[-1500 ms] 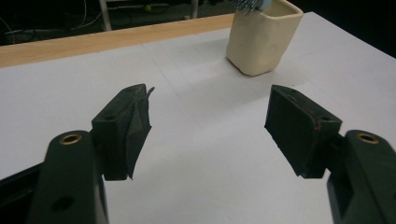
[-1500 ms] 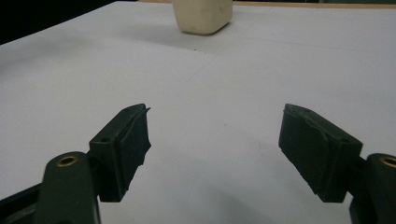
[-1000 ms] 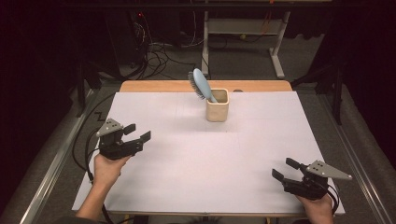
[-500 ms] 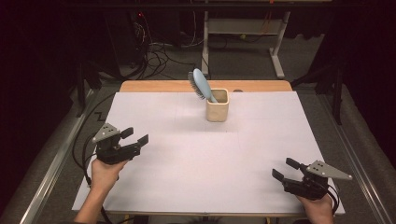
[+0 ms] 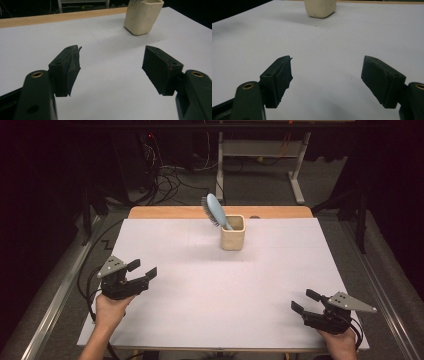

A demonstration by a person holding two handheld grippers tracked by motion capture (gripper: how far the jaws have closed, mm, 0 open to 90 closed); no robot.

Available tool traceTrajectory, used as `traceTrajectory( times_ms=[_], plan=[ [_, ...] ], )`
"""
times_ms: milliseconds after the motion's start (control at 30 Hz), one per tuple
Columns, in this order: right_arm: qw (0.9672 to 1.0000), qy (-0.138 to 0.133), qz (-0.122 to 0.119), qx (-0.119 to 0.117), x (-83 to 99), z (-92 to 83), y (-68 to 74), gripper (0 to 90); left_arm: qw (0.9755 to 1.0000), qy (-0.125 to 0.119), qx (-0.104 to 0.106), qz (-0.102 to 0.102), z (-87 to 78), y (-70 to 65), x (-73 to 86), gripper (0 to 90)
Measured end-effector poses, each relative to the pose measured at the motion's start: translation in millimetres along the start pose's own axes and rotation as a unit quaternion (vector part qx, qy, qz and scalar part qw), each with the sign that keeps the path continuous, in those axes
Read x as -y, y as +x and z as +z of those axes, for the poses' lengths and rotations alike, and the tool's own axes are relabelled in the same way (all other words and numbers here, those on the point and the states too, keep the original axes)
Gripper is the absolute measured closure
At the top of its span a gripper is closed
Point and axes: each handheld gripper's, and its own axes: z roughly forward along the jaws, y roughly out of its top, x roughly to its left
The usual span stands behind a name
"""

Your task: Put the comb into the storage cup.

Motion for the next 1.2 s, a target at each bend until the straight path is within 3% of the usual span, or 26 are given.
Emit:
traceTrajectory(
  times_ms=[100,1200],
  plan=[
    [1.0,0.0,-0.001,0.0,0.0,0.0,0.2,24.9,1.0,0.006,-0.004,0.007,-0.6,-0.6,2.8,30.7],
    [1.0,0.0,0.0,0.0,-0.1,0.4,0.9,25.1,0.9996,0.02,-0.015,-0.014,-8.9,8.8,28.6,30.5]
  ],
)
